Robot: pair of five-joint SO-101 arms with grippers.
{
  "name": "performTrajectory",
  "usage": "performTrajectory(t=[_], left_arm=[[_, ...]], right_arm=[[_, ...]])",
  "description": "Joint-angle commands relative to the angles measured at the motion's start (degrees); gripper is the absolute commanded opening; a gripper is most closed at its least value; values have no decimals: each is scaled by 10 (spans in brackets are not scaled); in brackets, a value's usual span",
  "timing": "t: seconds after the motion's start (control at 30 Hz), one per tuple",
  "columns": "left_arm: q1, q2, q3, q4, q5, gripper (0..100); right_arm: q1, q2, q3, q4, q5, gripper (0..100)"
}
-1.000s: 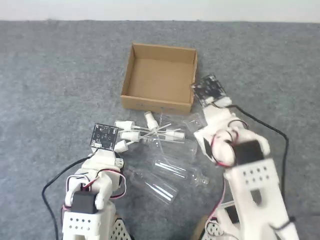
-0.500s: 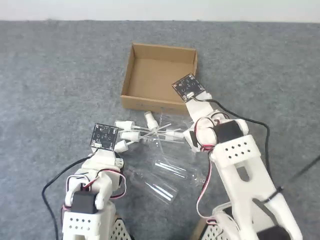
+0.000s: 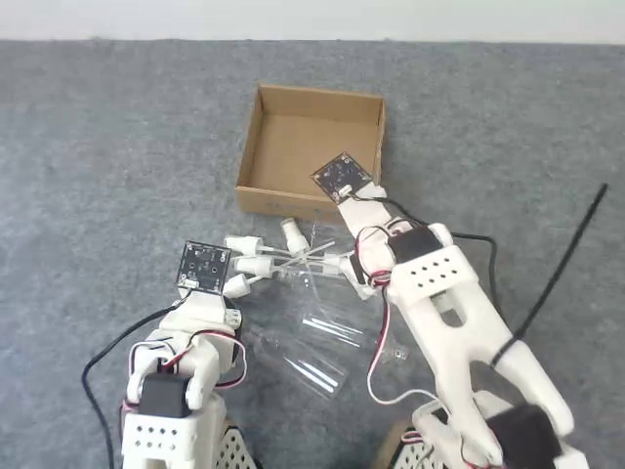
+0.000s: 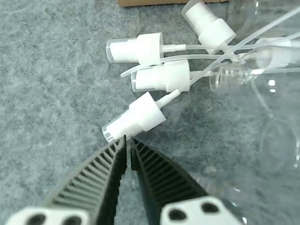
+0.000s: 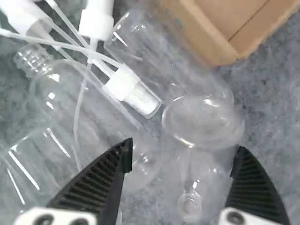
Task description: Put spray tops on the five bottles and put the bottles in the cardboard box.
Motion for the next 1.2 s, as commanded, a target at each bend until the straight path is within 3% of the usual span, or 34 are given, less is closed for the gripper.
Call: performTrajectory(t=[0.0, 0.27, 0.73, 1.17], left_arm=[[-2, -12, -8, 3, 7, 13], [-3, -12, -8, 3, 7, 13], [-2, -12, -8, 3, 7, 13], [-3, -12, -8, 3, 7, 13]], right_arm=[[2, 4, -42, -19, -5, 276], [22, 8, -42, -28, -2, 115], [83, -33, -70, 40, -13, 75], [205, -142, -67, 98, -231, 76]])
